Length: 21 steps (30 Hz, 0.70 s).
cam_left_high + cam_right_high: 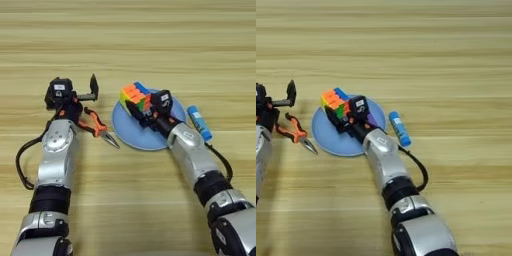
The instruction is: Move the objects on the table
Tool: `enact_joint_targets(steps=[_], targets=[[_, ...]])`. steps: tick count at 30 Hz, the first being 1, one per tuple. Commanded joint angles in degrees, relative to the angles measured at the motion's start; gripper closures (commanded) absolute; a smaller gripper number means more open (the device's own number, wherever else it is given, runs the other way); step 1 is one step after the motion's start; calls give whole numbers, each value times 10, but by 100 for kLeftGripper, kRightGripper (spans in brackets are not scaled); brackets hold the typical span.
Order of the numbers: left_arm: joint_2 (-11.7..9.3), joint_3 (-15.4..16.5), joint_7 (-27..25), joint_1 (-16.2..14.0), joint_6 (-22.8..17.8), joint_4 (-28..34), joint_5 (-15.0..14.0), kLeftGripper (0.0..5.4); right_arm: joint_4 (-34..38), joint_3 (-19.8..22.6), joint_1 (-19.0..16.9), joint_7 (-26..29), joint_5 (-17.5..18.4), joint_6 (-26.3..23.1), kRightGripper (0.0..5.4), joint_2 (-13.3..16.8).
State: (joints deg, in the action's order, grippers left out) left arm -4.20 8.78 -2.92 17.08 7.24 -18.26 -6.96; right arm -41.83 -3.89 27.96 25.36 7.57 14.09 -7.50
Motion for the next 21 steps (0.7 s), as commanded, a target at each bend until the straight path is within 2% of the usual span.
enact_joint_targets(steps=[1, 5, 10, 15, 18, 21], targets=[[-3, 0, 2, -5, -6, 9, 2, 0, 68, -4, -26, -15, -9, -27, 204, 12], [1, -3, 5, -7, -7, 15, 4, 0, 195, 1, -81, -24, -6, -71, 204, 43], [4, -4, 8, -8, -9, 18, 4, 0, 319, 21, -139, -41, 1, -112, 204, 84], [3, -3, 9, -7, -9, 19, 4, 0, 390, 48, -172, -54, 13, -141, 204, 115], [3, -3, 8, -6, -9, 18, 4, 0, 409, 69, -183, -61, 24, -152, 204, 130], [3, -3, 9, -5, -9, 19, 4, 0, 409, 108, -195, -74, 34, -153, 204, 155]])
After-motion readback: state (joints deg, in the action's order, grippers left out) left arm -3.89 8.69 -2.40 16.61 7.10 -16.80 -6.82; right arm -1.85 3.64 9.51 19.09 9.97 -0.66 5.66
